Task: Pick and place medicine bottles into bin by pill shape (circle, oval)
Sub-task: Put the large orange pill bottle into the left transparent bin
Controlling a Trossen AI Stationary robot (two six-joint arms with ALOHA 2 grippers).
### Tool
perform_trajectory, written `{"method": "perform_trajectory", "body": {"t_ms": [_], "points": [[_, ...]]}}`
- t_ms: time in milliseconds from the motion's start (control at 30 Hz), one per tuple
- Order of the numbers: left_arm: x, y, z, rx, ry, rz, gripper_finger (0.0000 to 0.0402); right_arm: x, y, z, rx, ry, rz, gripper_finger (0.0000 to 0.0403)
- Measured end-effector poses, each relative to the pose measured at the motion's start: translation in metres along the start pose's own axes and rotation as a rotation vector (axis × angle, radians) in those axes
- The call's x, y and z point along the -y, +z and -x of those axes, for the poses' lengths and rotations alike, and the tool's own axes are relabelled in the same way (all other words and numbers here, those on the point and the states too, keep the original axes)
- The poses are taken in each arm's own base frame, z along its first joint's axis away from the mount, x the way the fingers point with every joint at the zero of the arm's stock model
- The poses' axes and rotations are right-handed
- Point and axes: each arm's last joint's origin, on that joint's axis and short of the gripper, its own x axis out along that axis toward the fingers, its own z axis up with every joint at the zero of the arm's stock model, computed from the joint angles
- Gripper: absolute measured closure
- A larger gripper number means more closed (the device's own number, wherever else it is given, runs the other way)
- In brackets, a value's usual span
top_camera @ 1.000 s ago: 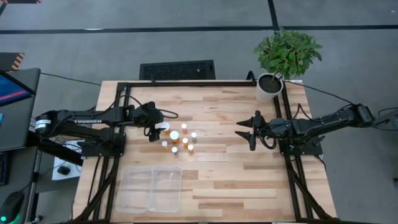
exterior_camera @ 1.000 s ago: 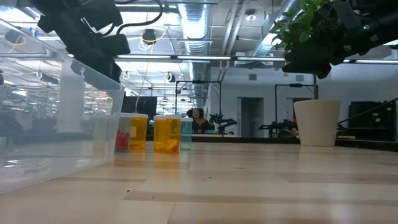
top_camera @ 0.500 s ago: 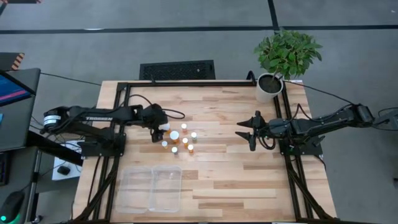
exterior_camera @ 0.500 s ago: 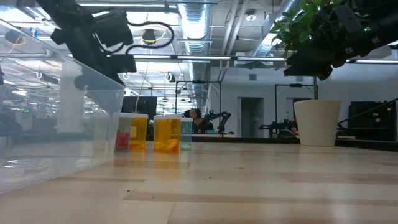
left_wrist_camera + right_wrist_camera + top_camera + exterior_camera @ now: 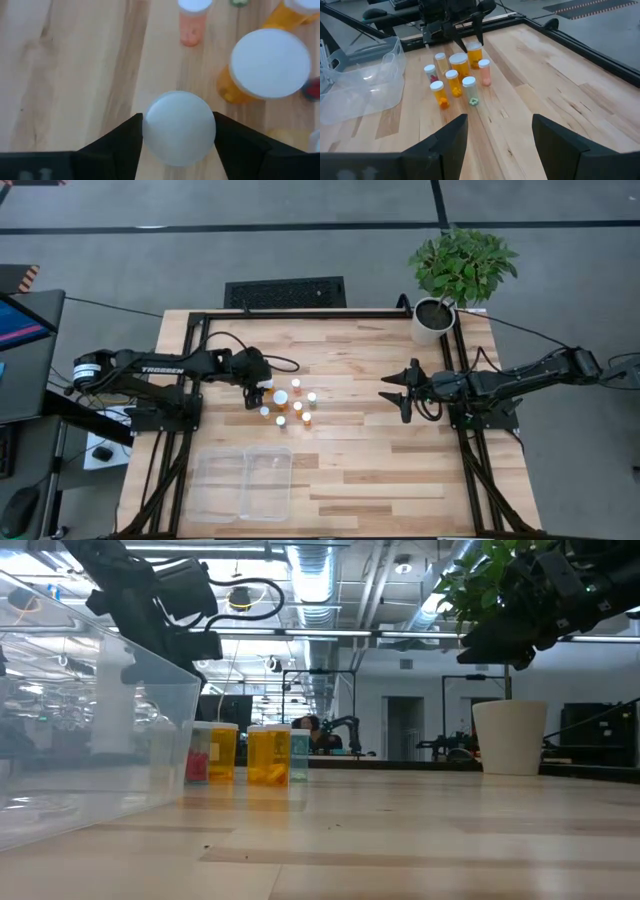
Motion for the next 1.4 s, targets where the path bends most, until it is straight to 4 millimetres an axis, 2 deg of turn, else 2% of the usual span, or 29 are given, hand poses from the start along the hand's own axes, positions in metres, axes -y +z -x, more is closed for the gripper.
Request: {"method": "perform_trajectory", "body": {"t_ms": [233,400,567,700,867,1067,1167,1400], "points": [[0.0,0.0,0.0,0.003,-0.008,0.013,0.0208,0.0,-0.001,0.0,-0.007,-0.002,0.003,0.0168],[0.0,0.004,0.005,-0.026,0.019,0.043,0.0193,0.0,-0.001,0.0,-0.012,-0.003,0.004,0.0168],[0.002,0.024,0.028,-0.034,0.05,0.027,0.0208,0.001,-0.002,0.0,-0.024,-0.006,0.009,0.0168],[0.006,0.045,0.057,0.015,0.037,0.092,0.0199,0.001,-0.004,0.0,-0.041,-0.011,0.016,0.0168],[0.025,0.056,0.098,0.048,-0.081,0.163,0.0181,0.002,-0.007,0.0,-0.067,-0.018,0.026,0.0168],[0.056,0.058,0.138,0.057,-0.179,0.253,0.0198,0.003,-0.01,0.0,-0.097,-0.026,0.038,0.0168],[0.073,0.055,0.15,0.047,-0.225,0.304,0.0197,0.003,-0.01,0.001,-0.098,-0.026,0.039,0.0168],[0.116,0.038,0.159,-0.035,-0.263,0.403,0.0179,0.003,-0.011,0.001,-0.11,-0.028,0.043,0.0168]]}}
